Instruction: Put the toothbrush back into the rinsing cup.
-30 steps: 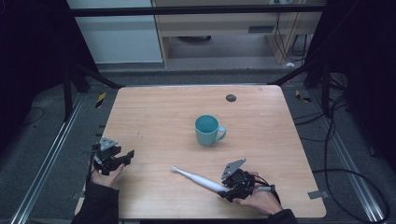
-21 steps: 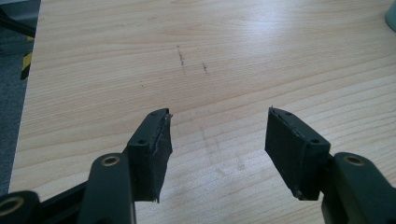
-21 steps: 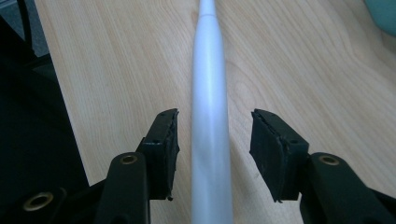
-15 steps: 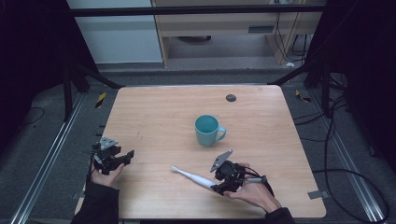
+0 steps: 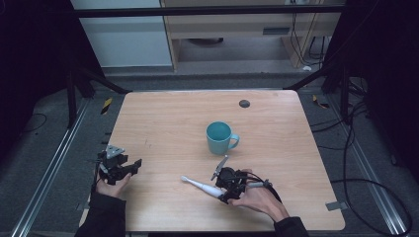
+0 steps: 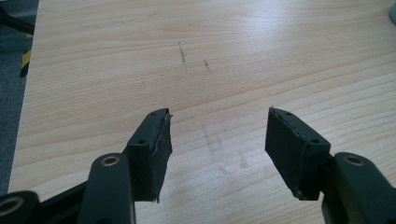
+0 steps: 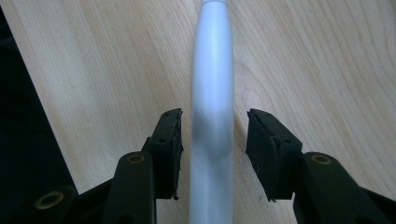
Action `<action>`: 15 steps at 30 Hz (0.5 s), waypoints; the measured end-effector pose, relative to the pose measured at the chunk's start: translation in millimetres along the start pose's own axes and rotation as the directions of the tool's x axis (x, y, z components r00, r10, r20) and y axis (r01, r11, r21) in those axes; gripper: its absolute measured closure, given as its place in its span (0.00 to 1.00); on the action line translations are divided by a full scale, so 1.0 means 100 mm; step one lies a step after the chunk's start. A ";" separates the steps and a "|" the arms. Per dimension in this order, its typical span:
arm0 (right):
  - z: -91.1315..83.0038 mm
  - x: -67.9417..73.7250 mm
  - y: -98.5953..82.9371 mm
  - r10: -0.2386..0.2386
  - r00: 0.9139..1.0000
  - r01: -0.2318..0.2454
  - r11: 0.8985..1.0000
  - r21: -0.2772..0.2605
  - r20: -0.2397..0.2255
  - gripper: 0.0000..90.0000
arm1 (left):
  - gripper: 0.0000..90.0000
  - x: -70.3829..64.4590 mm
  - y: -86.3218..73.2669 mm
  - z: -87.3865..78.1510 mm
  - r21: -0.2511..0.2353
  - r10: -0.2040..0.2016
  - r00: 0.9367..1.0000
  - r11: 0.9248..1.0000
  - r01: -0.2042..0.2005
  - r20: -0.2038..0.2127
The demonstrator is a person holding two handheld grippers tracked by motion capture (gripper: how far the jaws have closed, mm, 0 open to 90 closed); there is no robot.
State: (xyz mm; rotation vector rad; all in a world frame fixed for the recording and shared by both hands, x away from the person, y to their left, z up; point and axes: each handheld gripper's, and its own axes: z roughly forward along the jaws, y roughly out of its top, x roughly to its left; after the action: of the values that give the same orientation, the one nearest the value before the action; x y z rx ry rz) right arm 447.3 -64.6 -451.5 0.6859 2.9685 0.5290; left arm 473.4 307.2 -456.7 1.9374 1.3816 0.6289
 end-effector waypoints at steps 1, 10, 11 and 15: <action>0.01 0.00 0.00 -0.004 1.000 0.004 1.000 0.006 0.001 0.62 | 0.44 0.00 0.00 0.00 0.000 0.000 1.000 1.000 0.000 0.000; 0.09 -0.01 0.01 -0.003 1.000 0.003 1.000 0.031 -0.002 0.66 | 0.45 0.00 0.00 0.01 -0.001 -0.002 1.000 1.000 0.002 0.001; 0.11 -0.01 0.01 -0.010 1.000 0.010 0.999 0.035 0.001 0.67 | 0.44 0.00 0.00 0.00 -0.001 -0.002 1.000 1.000 0.002 0.001; 0.15 -0.01 0.01 -0.011 1.000 0.010 0.999 0.053 0.005 0.68 | 0.44 0.00 0.00 0.01 0.000 -0.002 1.000 1.000 0.002 0.002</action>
State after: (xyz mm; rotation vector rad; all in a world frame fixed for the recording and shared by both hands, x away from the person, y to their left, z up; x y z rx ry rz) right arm 450.4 -59.0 -465.0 0.6745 2.9895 0.4487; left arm 473.8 306.9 -457.4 1.9364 1.3822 0.6256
